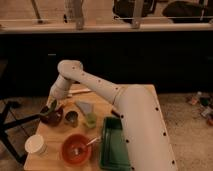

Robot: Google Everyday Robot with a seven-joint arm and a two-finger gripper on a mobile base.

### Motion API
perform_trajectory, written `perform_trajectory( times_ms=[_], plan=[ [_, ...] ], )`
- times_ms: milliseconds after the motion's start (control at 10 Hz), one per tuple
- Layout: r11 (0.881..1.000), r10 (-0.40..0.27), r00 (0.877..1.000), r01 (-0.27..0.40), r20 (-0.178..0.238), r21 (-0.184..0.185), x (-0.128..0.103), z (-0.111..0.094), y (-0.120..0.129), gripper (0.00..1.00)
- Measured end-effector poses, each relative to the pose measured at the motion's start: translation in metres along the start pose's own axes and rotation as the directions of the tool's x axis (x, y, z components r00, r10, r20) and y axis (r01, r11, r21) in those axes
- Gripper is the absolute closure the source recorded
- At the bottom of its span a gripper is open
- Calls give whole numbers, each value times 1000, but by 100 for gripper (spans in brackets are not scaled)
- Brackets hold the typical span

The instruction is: Place pepper in purple bowl

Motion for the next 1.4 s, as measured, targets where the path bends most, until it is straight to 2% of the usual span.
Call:
perform_trajectory(
  times_ms=[400, 1000, 1100, 1400],
  plan=[
    [1000, 27, 998, -27, 60, 7, 2, 13, 2, 100],
    [999, 29, 993, -27, 113, -17, 0, 27, 1, 100],
    [999, 30, 993, -29, 113, -17, 1, 27, 2, 96],
    [999, 29, 993, -28, 113, -17, 1, 27, 1, 66]
  ],
)
